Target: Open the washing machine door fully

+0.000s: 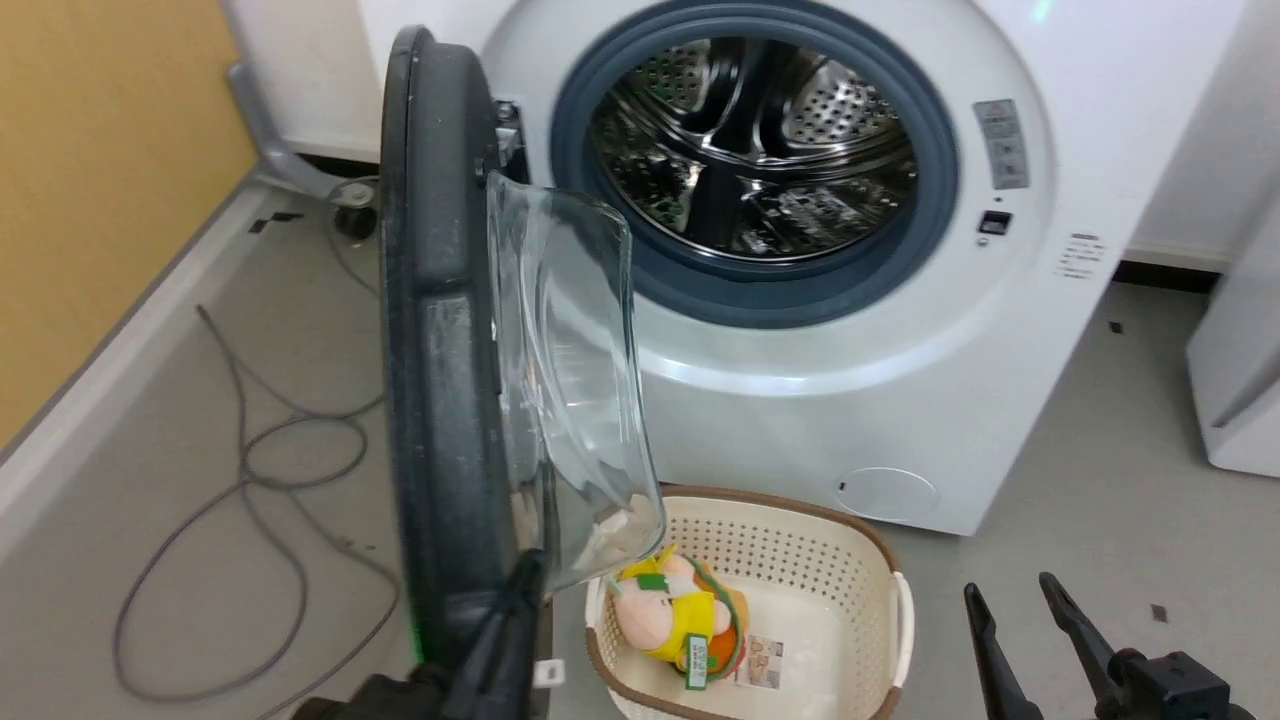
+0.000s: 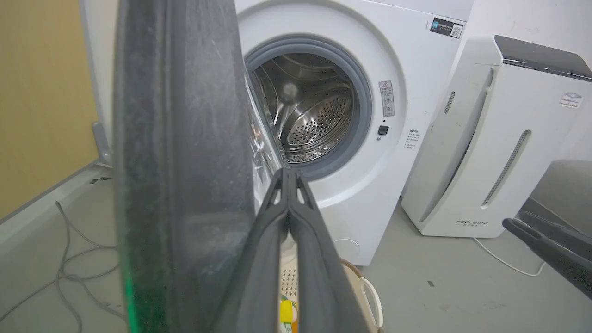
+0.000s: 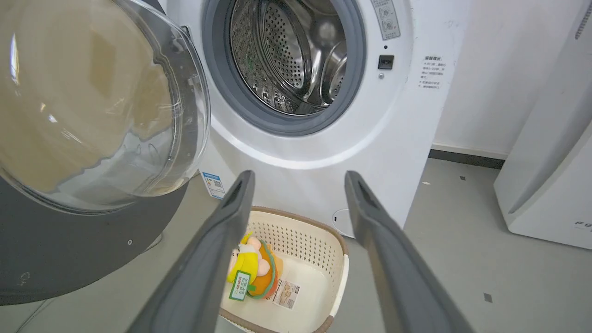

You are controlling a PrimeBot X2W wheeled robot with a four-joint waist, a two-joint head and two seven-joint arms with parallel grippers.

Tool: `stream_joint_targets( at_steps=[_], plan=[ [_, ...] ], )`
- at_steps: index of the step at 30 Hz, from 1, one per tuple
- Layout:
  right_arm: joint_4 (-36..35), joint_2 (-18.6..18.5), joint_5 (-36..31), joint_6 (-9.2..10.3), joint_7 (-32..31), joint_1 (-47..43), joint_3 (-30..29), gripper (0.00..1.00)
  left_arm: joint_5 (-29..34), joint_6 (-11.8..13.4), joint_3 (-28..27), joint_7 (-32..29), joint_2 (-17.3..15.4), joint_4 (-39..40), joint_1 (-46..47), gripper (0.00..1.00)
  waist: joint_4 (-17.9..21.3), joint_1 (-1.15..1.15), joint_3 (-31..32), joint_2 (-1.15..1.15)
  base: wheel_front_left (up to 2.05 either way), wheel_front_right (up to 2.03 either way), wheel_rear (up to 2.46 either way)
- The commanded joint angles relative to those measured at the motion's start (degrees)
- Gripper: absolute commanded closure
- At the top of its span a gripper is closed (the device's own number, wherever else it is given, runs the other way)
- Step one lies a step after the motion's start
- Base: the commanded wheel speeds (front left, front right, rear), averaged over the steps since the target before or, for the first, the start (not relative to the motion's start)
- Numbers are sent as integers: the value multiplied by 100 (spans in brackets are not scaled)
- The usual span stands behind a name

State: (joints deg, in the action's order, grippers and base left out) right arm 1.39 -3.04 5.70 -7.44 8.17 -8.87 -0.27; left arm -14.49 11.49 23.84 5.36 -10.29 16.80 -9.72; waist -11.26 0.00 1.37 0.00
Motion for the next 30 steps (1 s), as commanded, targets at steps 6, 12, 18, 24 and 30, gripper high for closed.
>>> stream_joint_targets(
  at_steps=[6, 12, 18, 24, 30],
  plan=[
    [-11, 16, 11, -5, -5, 29, 21, 0, -55, 185, -552, 268, -230, -82, 32, 100, -282, 0, -39, 0, 0, 0, 0],
    [-18, 16, 15, -5, -9, 44, 41, 0, -259, 204, -1139, 492, -490, -399, 232, 100, -311, 0, -46, 0, 0, 0, 0],
    [-55, 16, 2, -5, -27, 34, 40, 0, -665, 98, -1851, 756, -724, -1052, 567, 100, -233, 0, -56, 0, 0, 0, 0],
    [-92, 16, -8, -5, -50, 46, 39, 0, -1040, -139, -2525, 914, -963, -2027, 911, 100, -99, 0, -76, 0, 0, 0, 0],
    [-104, 16, 10, -5, -74, 39, 29, 0, -1146, -339, -2992, 959, -1005, -2830, 1200, 100, 21, 0, -105, 0, 0, 0, 0]
  ],
)
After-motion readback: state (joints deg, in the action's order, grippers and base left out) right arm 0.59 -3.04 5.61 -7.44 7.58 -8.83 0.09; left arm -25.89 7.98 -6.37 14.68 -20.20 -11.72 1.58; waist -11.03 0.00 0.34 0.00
